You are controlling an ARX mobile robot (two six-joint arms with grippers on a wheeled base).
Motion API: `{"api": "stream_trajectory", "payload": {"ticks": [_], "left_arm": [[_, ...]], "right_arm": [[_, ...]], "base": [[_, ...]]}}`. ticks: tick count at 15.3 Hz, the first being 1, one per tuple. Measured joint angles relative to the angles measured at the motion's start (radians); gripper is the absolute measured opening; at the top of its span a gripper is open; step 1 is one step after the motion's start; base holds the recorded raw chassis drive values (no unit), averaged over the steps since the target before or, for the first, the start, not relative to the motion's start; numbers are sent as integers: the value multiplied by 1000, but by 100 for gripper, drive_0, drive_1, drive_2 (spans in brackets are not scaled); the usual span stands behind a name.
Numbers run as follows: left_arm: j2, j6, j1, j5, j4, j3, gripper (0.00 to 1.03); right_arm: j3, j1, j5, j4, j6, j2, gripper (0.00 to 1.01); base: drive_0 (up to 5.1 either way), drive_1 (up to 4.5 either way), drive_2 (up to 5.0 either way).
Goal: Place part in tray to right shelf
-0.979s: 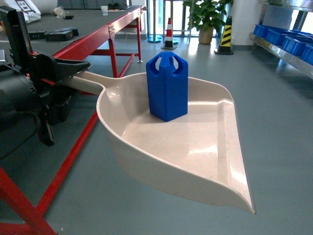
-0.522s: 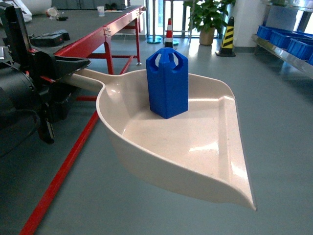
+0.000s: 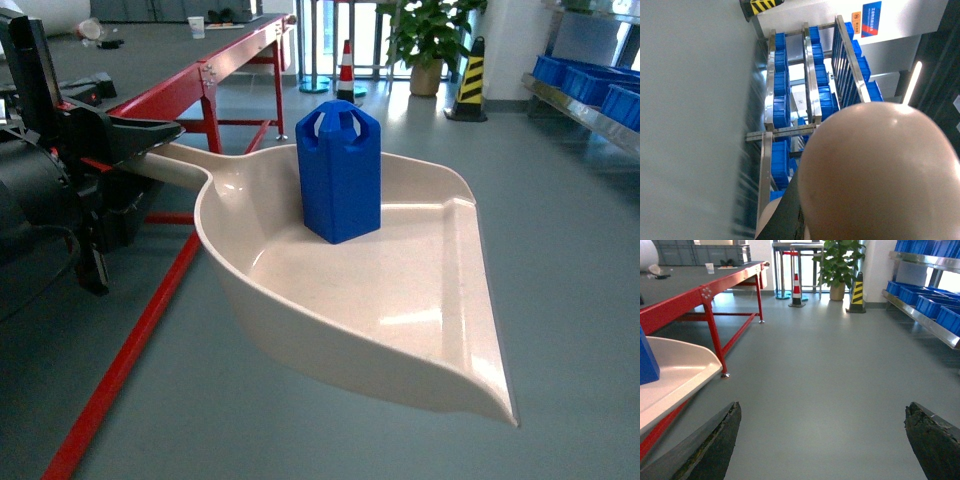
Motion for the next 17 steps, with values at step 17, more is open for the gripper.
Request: {"api": "stream_trajectory", "payload": {"ticks": [17], "left_arm": [[0, 0, 0, 3, -9, 0, 16]], "right_arm": [[-1, 0, 0, 0, 0, 0, 98]], "base": [[3, 436, -429]]}}
